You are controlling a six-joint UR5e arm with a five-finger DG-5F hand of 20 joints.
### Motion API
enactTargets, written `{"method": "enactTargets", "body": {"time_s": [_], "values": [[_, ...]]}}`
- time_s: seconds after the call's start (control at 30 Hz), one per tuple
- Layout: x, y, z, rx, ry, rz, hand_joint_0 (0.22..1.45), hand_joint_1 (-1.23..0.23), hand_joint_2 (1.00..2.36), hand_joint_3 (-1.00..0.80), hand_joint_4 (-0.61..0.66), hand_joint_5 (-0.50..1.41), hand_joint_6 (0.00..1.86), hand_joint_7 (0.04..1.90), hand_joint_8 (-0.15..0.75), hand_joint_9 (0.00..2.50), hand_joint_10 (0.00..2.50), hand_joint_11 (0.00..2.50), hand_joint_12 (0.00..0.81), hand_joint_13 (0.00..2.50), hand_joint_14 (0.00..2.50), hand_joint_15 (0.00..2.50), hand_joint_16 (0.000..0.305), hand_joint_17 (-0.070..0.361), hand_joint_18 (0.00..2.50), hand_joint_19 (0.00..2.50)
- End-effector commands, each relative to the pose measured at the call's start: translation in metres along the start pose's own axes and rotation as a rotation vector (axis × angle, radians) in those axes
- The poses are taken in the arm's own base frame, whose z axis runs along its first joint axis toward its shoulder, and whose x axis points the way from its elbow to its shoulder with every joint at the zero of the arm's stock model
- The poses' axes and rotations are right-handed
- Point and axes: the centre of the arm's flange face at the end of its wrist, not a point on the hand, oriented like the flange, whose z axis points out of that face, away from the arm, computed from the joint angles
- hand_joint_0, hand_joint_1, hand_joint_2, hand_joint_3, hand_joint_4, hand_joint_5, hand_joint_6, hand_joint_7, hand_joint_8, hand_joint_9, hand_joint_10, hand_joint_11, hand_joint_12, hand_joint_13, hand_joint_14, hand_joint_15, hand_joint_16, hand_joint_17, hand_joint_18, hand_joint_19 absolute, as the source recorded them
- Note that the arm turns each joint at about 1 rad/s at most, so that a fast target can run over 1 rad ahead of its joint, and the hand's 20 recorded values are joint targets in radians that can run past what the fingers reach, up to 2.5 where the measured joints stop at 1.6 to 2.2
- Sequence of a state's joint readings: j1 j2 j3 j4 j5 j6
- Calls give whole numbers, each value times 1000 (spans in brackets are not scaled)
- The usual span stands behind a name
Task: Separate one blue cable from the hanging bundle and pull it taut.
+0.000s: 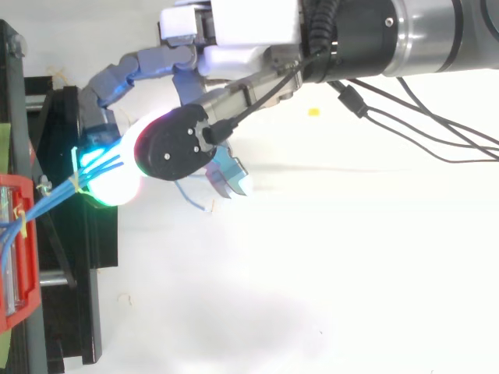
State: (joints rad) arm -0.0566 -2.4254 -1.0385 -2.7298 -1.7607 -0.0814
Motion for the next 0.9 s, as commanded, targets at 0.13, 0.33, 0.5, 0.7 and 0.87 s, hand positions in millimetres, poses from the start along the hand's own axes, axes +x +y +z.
{"method": "enactTargets", "body": {"time_s": [0.13,0.33,0.5,0.7,0.87], "values": [[-4,0,0,4,-41,0,532,-382,1004,-452,94,139,505,1253,78,1971,7,150,246,1666,12,284,74,167,2126,247],[-3,-1,0,9,-42,1,532,-388,1002,-473,82,144,504,1286,50,2016,7,152,252,1659,10,252,75,168,2145,236],[-3,-3,-1,19,-41,0,546,-381,1000,-500,73,146,504,1291,20,2031,7,139,243,1624,9,216,72,163,2106,218],[-2,-2,-1,18,-40,0,641,-499,1005,-460,60,146,503,1285,7,2035,8,175,234,1609,10,241,69,155,2067,270],[0,-3,-1,19,-38,-1,685,-572,1013,-376,60,146,504,1280,-3,2047,10,195,244,1616,11,252,68,153,2068,276]]}}
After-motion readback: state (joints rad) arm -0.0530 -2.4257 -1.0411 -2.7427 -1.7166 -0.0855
